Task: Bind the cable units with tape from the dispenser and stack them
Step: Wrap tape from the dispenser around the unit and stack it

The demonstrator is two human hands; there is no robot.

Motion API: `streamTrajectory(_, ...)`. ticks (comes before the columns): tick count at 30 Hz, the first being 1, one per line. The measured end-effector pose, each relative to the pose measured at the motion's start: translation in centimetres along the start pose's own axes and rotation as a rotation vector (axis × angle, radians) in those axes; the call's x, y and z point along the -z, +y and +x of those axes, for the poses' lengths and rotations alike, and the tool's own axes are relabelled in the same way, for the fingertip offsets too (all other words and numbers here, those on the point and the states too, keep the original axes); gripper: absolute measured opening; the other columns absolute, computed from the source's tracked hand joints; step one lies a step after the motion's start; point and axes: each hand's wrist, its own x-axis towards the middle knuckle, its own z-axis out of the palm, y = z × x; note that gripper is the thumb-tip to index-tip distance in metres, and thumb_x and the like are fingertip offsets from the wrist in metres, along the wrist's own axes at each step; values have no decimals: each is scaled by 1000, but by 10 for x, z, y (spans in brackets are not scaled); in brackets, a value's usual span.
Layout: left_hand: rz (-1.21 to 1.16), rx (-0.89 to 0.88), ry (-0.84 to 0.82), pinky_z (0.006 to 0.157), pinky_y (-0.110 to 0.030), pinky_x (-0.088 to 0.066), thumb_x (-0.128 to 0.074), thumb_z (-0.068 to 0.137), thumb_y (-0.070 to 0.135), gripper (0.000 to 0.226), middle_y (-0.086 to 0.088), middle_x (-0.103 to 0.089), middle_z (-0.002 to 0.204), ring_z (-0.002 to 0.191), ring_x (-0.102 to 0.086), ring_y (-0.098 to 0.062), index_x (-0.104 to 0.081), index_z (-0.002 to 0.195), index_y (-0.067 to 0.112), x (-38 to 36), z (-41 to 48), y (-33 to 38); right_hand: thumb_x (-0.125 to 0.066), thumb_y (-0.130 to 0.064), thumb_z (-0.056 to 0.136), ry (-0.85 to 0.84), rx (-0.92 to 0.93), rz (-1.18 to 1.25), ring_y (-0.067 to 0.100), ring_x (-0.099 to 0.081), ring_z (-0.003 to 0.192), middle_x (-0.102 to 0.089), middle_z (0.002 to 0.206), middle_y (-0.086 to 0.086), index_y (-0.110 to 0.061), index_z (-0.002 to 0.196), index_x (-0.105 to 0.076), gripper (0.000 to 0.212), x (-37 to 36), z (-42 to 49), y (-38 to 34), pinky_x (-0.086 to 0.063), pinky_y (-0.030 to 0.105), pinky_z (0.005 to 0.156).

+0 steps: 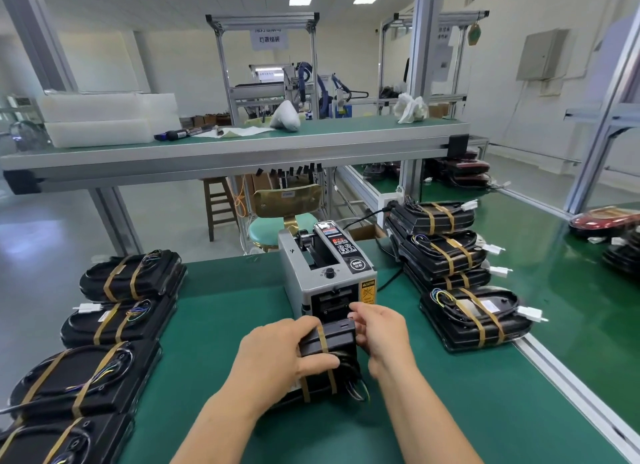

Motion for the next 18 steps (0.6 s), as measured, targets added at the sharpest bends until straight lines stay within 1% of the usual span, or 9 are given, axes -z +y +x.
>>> streamTrajectory(3, 22, 31, -10, 85, -29, -46, -31, 61, 89, 83, 14, -63, 109, 103, -57, -12, -48, 128, 44, 4, -1, -6, -58, -2, 93, -14, -25, -38, 6, -47, 41, -59, 59, 4, 3, 90, -68, 12, -7, 8, 3, -35, 16, 36)
streamTrajectory(6, 3, 61, -22, 87, -30, -47, -34, 62, 87, 83, 13, -64, 113, 106, -58, -14, -48, 131, 43, 7, -3, -10, -64, -9, 92, 26, -34, -102, 8, -49, 44, -63, 56, 2, -2, 81, -68, 14, -13, 14, 2, -37, 17, 39)
streamTrajectory(9, -19, 74, -26, 86, -29, -47, -34, 63, 87, 82, 14, -64, 110, 104, -58, -13, -48, 130, 42, 9, -5, -12, -68, -9, 88, 53, -49, -151, 11, -49, 45, -63, 50, 0, -4, 73, -68, 15, -16, 16, 0, -38, 20, 43)
streamTrajectory(12, -3, 67, -13, 87, -29, -46, -28, 64, 89, 82, 16, -62, 110, 104, -56, -11, -47, 129, 43, 6, -6, -11, -68, -7, 85, 72, -46, -171, 10, -48, 42, -62, 47, 0, -6, 65, -67, 20, -19, 16, -2, -39, 21, 43)
streamTrajectory(14, 21, 52, 4, 87, -29, -46, -20, 65, 89, 85, 17, -60, 112, 106, -54, -10, -45, 132, 43, 5, -6, -11, -67, -6, 82, 93, -39, -199, 9, -48, 38, -61, 45, -1, -7, 61, -68, 21, -20, 16, -2, -40, 20, 42)
streamTrajectory(16, 42, 50, 23, 87, -29, -44, -11, 69, 87, 84, 17, -60, 112, 107, -53, -11, -41, 136, 45, 5, -6, -11, -65, -7, 78, 125, -11, -238, 10, -50, 41, -61, 44, -2, -10, 58, -68, 21, -24, 17, 0, -43, 23, 46)
streamTrajectory(18, 65, 57, 41, 88, -30, -42, -11, 80, 80, 72, 15, -62, 110, 106, -52, -13, -40, 137, 46, 5, -6, -9, -66, -11, 76, 150, 28, -270, 16, -57, 51, -64, 47, -3, -12, 59, -70, 18, -26, 16, 2, -51, 29, 56)
